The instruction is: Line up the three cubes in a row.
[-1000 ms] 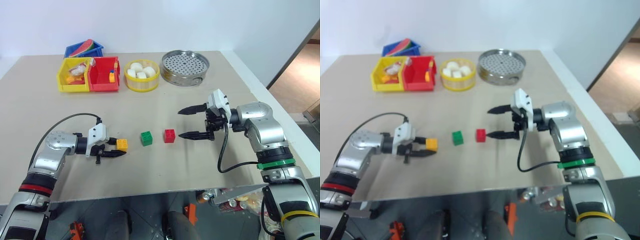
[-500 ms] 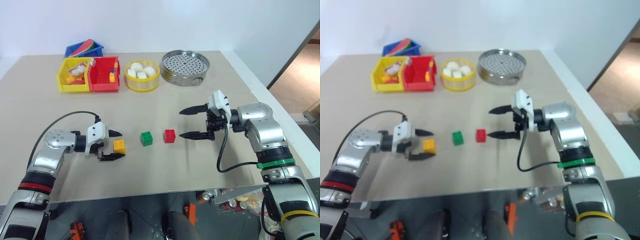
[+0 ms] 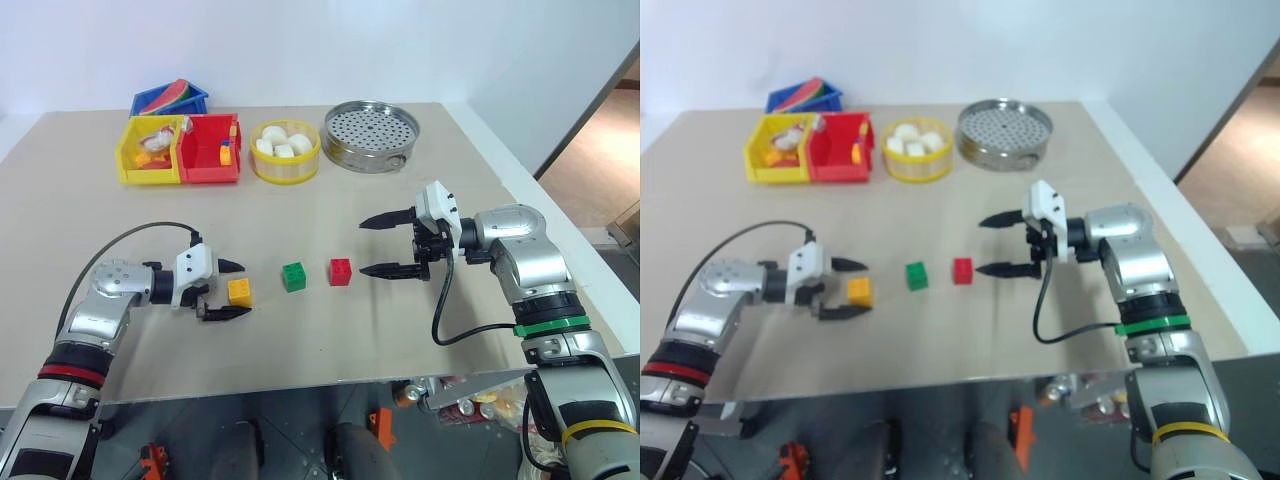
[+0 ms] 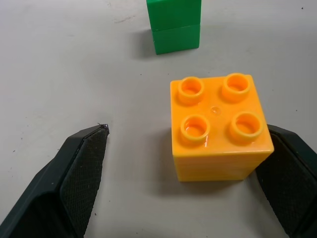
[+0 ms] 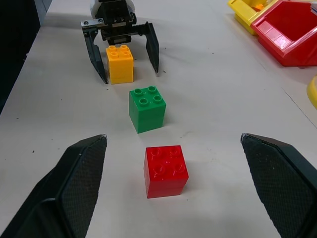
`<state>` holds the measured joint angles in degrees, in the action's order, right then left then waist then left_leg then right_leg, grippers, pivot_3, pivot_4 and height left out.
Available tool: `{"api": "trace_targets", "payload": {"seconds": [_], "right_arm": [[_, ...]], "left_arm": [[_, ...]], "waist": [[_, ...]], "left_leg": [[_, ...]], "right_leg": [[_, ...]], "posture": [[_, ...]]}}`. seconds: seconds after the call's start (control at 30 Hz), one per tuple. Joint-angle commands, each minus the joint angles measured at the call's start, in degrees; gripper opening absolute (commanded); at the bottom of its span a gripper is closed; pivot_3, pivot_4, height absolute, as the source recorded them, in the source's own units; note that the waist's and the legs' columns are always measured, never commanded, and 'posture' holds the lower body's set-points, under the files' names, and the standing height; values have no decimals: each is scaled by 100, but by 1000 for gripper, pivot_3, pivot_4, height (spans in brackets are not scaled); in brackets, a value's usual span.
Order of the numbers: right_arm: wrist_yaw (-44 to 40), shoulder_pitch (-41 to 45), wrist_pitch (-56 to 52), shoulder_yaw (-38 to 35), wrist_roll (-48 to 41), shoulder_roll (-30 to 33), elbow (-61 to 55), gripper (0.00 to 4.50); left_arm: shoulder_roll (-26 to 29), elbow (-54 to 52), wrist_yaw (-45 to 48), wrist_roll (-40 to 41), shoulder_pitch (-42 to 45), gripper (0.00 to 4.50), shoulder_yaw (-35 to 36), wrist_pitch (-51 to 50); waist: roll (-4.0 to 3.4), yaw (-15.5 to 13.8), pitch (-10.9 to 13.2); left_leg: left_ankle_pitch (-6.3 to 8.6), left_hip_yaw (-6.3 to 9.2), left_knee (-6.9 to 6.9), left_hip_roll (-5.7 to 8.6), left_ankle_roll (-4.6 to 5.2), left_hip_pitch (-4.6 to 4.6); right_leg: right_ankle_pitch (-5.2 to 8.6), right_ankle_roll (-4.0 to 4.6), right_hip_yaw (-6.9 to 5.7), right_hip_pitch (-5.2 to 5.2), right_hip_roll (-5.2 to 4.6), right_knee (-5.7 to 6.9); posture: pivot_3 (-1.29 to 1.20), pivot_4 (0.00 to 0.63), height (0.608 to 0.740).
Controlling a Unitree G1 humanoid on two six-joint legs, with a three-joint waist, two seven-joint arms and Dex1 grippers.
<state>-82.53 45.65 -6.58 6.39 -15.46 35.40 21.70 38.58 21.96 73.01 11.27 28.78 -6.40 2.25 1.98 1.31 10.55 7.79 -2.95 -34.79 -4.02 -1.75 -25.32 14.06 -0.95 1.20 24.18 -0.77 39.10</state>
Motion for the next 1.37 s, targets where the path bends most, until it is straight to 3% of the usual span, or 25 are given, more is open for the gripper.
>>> {"api": "trace_targets", "payload": {"seconds": [0.03, 0.43, 0.77, 1.0, 1.37], "right_arm": [[-42, 94, 43, -95, -43, 78, -62, 4500], [-35, 182, -19, -120, -78, 45, -27, 4500], [49, 301, 6, -153, -70, 16, 93, 4500], [851, 297, 63, -442, -49, -188, 123, 4500], [2223, -103, 84, -946, 24, -167, 133, 4500]], "left_arm": [[27, -122, 92, 108, -63, 4462, 34, -354], [452, -1405, 102, 603, -244, 4462, 354, -1389], [555, -2079, -440, 1121, -2, 4462, 931, -2359], [237, -2021, -1747, 1079, 301, 4462, 1451, -2633], [161, -2159, -2768, 705, -652, 4462, 1803, -2089]], "waist": [[0, 0, 0], [0, 5, 0], [0, 2, 1], [0, 7, 1], [1, -1, 1]], "left_leg": [[0, -1, -2, 0, 0, 0], [0, 2, 0, 0, -1, -5], [0, 2, -2, 0, 0, -5], [0, 2, -5, 1, 0, -5], [1, -3, 1, 4, -1, -6]], "right_leg": [[-1, -1, 0, 0, 0, 0], [2, 0, 0, 4, 0, 0], [1, -1, 0, 4, 0, 0], [-2, -7, 1, 1, 0, 0], [0, -9, 5, 3, -9, -3]], "posture": [[0, 150, 740], [0, 150, 740], [0, 150, 740], [0, 150, 740], [0, 150, 740]]}}
